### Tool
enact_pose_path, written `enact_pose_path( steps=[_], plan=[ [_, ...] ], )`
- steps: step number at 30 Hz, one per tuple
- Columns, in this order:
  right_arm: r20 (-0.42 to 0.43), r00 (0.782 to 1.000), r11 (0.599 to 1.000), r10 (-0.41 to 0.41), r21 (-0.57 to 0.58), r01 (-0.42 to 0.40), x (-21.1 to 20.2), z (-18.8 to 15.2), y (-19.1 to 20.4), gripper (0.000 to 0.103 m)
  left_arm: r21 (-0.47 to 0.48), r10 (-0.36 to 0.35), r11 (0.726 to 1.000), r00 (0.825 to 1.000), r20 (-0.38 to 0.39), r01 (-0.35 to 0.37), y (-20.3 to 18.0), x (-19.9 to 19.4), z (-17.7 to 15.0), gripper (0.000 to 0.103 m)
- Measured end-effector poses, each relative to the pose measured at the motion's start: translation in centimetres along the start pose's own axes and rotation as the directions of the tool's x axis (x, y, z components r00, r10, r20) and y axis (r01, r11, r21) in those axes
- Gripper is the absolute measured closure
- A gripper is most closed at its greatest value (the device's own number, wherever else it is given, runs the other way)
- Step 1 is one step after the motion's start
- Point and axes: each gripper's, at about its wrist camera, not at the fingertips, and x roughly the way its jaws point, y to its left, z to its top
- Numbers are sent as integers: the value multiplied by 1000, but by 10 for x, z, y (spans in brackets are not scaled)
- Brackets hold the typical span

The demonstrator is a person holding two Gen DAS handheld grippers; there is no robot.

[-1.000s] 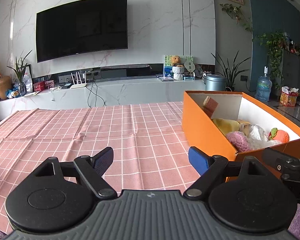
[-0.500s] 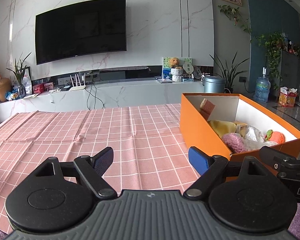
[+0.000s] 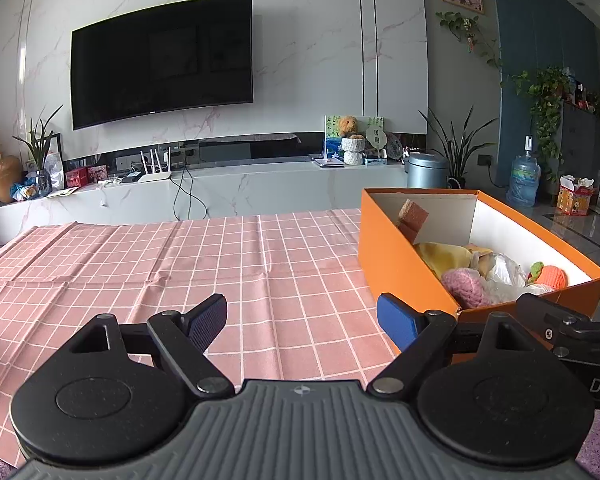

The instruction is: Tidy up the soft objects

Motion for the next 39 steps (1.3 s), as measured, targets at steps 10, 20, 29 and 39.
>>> enact_pose_path(
  steps=[10, 20, 29, 39],
  plan=[
    [-8, 1000, 1000, 2, 1, -2, 2, 0, 0, 3, -9, -1, 1000, 1000, -5, 1, 0, 0, -1, 4],
    [-9, 1000, 1000, 2, 1, -2, 2, 1, 0, 3, -10, -1, 1000, 1000, -5, 1, 0, 0, -1, 4],
    [-11, 1000, 1000, 3, 1, -3, 3, 0, 1, 3, -14, 1, 1000, 1000, -6, -1, 0, -1, -1, 4],
    [-14, 1000, 1000, 7, 1, -7, 4, -2, 1, 3, -14, 1, 1000, 1000, -7, -1, 0, -2, -1, 4]
  ],
)
